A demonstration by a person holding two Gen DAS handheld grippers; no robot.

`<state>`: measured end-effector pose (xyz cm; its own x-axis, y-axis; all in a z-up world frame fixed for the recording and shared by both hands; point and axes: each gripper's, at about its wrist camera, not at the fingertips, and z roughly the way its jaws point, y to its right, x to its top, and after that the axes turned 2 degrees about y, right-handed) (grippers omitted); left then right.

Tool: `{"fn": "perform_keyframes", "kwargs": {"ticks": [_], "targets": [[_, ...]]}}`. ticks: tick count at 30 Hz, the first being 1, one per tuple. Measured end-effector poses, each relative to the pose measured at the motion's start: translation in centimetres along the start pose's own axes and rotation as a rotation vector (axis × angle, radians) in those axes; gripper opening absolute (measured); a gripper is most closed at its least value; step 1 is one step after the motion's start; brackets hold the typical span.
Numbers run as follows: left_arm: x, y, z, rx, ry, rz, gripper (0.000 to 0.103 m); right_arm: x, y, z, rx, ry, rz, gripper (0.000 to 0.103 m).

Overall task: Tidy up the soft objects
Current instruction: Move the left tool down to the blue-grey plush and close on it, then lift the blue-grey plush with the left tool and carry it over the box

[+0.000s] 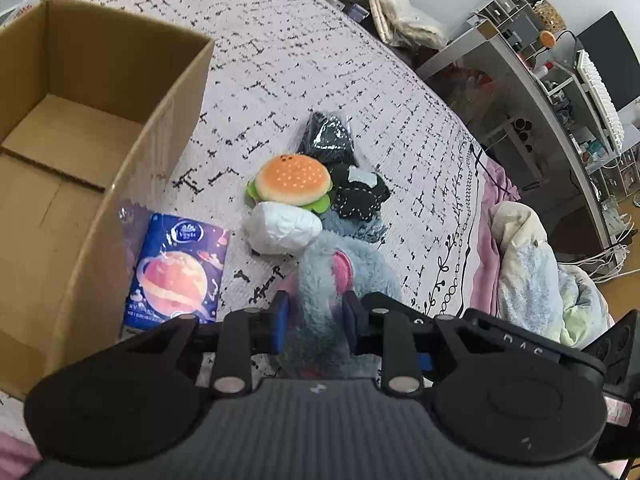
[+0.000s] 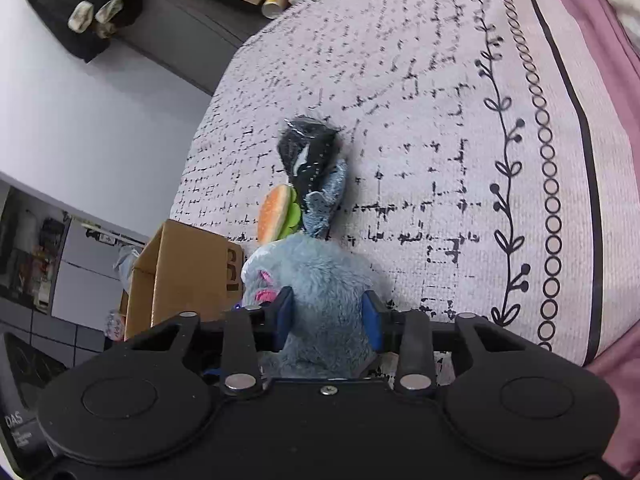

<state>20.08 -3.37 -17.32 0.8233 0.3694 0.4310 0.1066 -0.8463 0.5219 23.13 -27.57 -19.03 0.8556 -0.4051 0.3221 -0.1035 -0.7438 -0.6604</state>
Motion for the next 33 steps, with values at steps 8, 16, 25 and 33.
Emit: {"fn": "perform_keyframes", "kwargs": {"ticks": [8,16,25,33], "targets": [[0.1,0.9,-2.3,-0.03,0.051,0.035,0.025,-0.2,-1.3,-2.3,0.011,0.059,-0.042,0.029],[0.8,1.1,-5.5,-0.086,0.098,0.047,0.025,-0.7,-4.6,-4.8,0.017,0.104,-0.113,0.029],[2.1,0.0,-8.8,-0.113,0.146,0.037,0.025,-1.4,-8.9,-5.4,0.005,0.145,-0.171,0.029],[3.4,-1.4,-11.7,-0.141,0.199,0.018,0.025,-1.8,-12.5,-5.6,0.02,0.171,-0.211,0.029]]}}
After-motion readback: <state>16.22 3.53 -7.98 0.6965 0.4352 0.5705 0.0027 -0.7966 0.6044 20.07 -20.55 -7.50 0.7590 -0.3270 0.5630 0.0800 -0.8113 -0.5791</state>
